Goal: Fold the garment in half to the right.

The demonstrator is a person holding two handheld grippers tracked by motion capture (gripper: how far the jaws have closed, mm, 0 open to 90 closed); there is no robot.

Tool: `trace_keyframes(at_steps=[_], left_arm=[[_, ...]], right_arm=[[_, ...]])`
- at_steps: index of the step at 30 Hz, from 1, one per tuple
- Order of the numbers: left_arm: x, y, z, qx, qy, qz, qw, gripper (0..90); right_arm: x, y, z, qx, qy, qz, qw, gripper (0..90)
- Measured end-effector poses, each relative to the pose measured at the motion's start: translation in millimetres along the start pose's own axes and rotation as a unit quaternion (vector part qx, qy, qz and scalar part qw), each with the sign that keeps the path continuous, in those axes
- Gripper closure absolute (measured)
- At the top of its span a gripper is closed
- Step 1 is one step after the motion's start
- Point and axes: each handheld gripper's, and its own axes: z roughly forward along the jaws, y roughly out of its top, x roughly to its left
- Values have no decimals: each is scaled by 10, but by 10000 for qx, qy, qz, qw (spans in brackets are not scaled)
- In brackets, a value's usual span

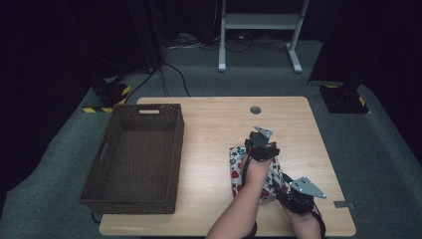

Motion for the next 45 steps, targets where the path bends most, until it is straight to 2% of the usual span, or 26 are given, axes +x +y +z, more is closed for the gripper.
trace_keyframes(at_steps=[8,11,16,23,33,37,45], left_arm=[[64,7,-122,57,-264,-69,9996,154],[130,-3,-211,-4,-271,-25,9996,143],[280,-45,-336,72,-319,-259,9991,61],[450,-95,-537,-72,-247,-238,9994,58],[560,-267,-698,-1,-263,-234,9994,58],[564,-331,-743,7,-289,-250,9993,59],[508,-587,-834,173,-355,-171,9991,61]], right_arm=[[-57,-15,-18,13,51,54,10000,316],[-77,-31,-18,72,20,112,9999,228],[-85,-82,-26,200,68,44,9998,176],[-116,-152,-82,278,30,51,9996,163],[-182,-280,-194,386,-28,-7,9993,155],[-207,-314,-207,414,-26,-5,9991,155],[-244,-368,-191,472,-5,16,9989,159]])
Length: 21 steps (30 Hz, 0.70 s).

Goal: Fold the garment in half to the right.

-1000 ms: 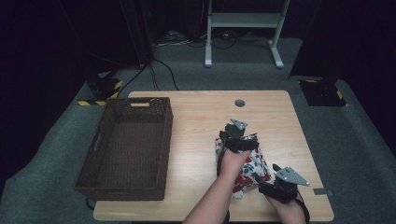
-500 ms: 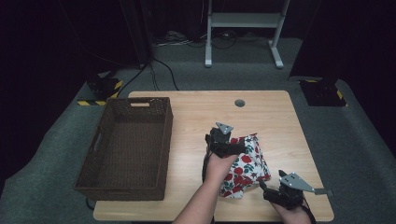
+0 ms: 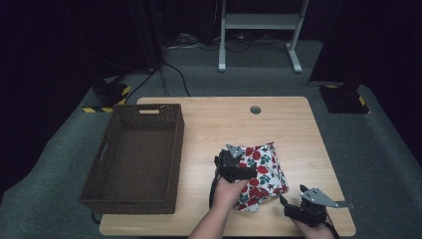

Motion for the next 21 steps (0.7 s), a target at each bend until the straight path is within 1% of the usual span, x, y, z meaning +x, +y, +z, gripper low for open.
trace_keyframes(at_steps=[7,10,12,14,17,18,21], left_arm=[[-41,-183,-72,32,-70,-8,10000,77],[-72,-257,-107,46,-79,79,9999,84],[-94,-308,-134,36,-108,98,9999,85],[-130,-377,-161,35,-85,124,9999,85],[-201,-487,-172,67,-74,319,9994,100],[-215,-515,-170,86,-74,352,9993,103],[-235,-581,-147,135,-65,355,9993,108]], right_arm=[[-16,-28,11,38,-2,36,10000,160],[-18,-37,22,65,7,55,10000,160],[-15,-42,26,73,19,49,10000,160],[-15,-46,28,81,24,52,10000,160],[-19,-47,26,80,69,75,9999,161],[-18,-47,25,76,66,66,9999,160],[-16,-52,29,90,72,76,9999,161]])
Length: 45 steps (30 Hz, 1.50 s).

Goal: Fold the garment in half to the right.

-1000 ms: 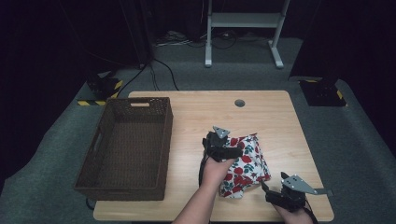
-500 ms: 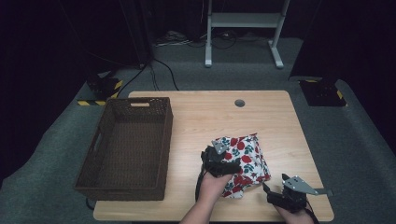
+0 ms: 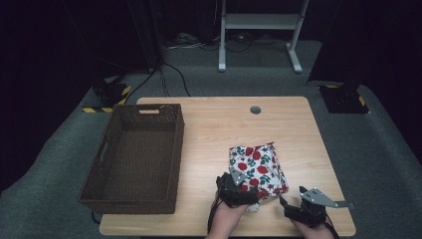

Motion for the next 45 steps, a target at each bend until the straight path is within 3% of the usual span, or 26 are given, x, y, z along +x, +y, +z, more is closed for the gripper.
trace_keyframes(at_steps=[7,12,14,18,25,31,36,41,42,44,45], left_arm=[[-56,-142,123,222,69,156,9996,117],[-97,-200,184,352,192,388,9984,118],[-102,-216,204,365,239,514,9977,117],[-65,-225,211,387,239,568,9973,116],[151,-237,137,411,414,512,9970,117],[428,-284,10,395,555,282,9973,131],[500,-203,-124,221,607,274,9975,148],[423,-47,-209,-109,425,352,9984,198],[351,1,-183,-165,287,454,9984,216],[332,4,-158,-146,250,488,9984,254],[298,-18,-63,-21,199,530,9984,285]], right_arm=[[5,-9,16,53,39,-18,10000,161],[0,-14,17,56,40,2,10000,160],[0,-13,15,51,35,-1,10000,161],[-3,-18,15,59,33,10,10000,161],[-6,-21,9,62,40,6,10000,161],[-7,-26,19,88,37,0,10000,161],[8,-27,31,106,44,-17,9999,161],[6,-27,29,111,43,-21,9999,161],[1,-27,25,107,44,-29,9999,161],[-8,-27,20,99,44,-6,9999,161],[-14,-28,18,93,45,-1,9999,161]])
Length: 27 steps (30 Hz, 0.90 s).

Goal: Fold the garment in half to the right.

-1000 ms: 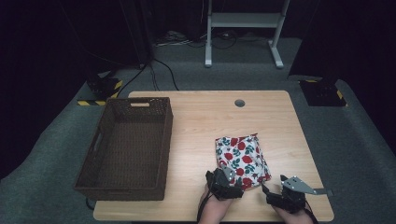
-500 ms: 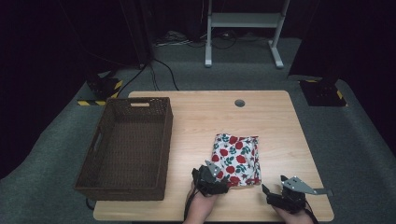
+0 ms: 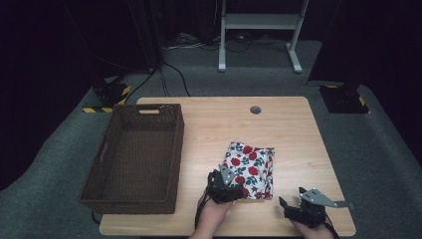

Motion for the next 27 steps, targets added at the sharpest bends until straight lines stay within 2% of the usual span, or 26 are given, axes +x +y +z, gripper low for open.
trace_keyframes(at_steps=[2,4,6,11,16,27], left_arm=[[-56,-49,80,109,-111,-2,9999,314],[-145,-107,144,183,-182,150,9996,357],[-217,-157,205,278,-131,280,9991,355],[-247,-181,252,282,-21,249,9993,356],[-188,-202,245,257,0,169,9995,365],[72,-256,158,287,290,-69,9991,366]], right_arm=[[-5,-1,-4,4,-1,34,10000,161],[-15,-2,-3,0,7,40,10000,161],[-16,-4,0,9,12,50,10000,161],[2,-8,7,31,34,19,10000,161],[3,-14,19,57,46,27,10000,161],[12,-15,22,82,61,21,9999,161]])
